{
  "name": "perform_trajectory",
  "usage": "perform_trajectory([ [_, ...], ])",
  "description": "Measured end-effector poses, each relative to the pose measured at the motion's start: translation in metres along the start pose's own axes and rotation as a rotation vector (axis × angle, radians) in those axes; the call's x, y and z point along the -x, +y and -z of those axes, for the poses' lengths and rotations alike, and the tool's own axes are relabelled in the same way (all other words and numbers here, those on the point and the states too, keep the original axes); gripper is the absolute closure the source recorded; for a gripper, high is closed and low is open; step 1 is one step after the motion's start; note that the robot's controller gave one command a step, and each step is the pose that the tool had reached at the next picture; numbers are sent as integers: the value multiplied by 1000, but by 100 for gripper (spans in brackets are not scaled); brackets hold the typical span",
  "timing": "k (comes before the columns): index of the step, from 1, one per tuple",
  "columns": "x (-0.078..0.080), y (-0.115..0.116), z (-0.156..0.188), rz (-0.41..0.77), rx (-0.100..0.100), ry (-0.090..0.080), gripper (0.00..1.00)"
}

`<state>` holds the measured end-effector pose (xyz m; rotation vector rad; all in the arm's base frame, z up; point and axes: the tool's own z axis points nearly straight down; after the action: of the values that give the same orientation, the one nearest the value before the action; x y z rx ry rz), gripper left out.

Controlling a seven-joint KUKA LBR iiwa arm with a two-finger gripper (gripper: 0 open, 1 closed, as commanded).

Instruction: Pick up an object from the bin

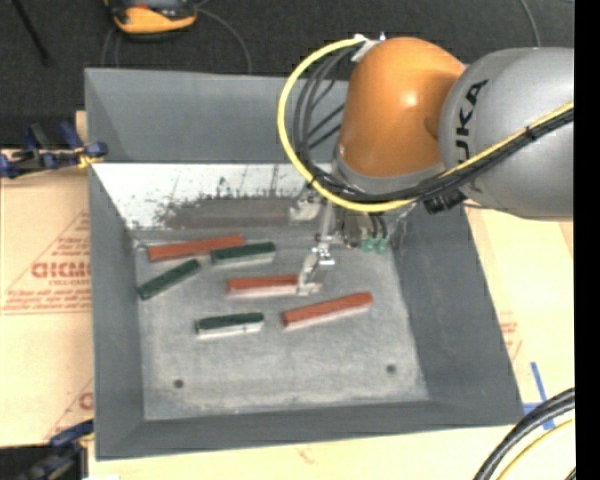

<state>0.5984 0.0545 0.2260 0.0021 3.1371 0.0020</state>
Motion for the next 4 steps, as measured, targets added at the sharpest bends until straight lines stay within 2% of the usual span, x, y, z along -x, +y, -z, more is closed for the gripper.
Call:
perform_trajectory([
  [1,0,0,0,0,0,0,0],
  [2,2,2,-52,-12,0,-6,0],
  [3,-1,14,-142,-79,-1,4,100],
  [4,-1,14,-142,-79,-1,4,100],
])
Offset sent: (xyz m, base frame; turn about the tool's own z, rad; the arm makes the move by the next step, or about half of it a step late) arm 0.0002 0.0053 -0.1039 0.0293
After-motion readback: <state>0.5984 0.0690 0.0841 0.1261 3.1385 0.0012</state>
